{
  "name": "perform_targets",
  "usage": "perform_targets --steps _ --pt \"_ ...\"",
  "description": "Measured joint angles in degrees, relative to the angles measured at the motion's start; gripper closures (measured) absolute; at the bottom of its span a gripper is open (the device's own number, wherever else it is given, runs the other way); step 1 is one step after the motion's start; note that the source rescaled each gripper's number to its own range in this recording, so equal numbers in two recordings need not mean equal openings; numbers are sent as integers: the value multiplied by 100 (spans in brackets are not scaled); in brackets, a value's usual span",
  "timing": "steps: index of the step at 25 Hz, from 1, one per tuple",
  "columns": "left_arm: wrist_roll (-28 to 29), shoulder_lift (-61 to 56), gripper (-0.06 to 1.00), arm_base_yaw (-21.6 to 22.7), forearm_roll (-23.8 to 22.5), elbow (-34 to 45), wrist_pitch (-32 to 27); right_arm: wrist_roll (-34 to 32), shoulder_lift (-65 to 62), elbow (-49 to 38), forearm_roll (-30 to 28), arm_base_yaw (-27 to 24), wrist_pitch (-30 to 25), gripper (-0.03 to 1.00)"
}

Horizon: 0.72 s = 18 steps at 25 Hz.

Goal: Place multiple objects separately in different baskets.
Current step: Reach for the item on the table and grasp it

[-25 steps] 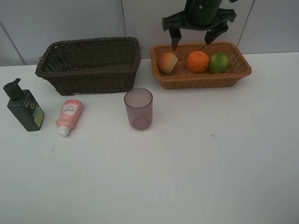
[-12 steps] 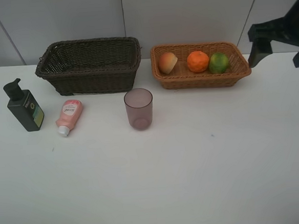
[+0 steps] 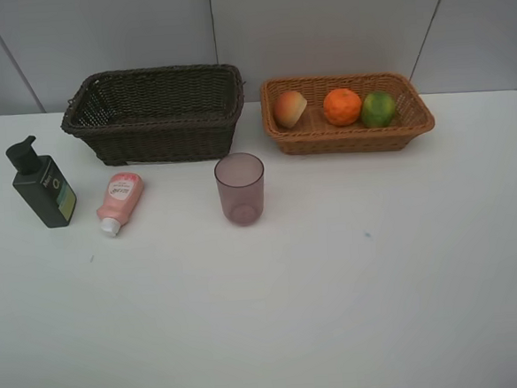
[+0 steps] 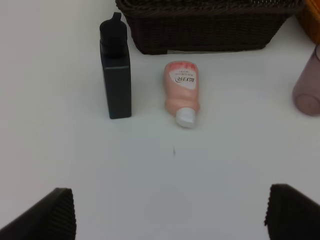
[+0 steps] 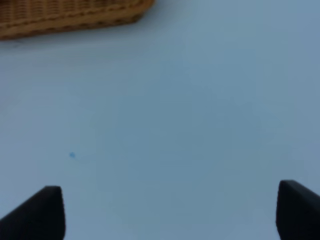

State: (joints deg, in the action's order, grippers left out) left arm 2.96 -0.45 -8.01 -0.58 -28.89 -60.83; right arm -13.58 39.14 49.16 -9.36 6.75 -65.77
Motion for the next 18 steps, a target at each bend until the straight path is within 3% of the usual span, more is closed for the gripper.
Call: perform_targets --steps 9,18 --pt "0 0 -4 0 0 0 0 311 -2315 -170 256 236 -127 14" --pt "0 0 -4 0 0 0 0 330 -3493 -1298 443 236 -20 14"
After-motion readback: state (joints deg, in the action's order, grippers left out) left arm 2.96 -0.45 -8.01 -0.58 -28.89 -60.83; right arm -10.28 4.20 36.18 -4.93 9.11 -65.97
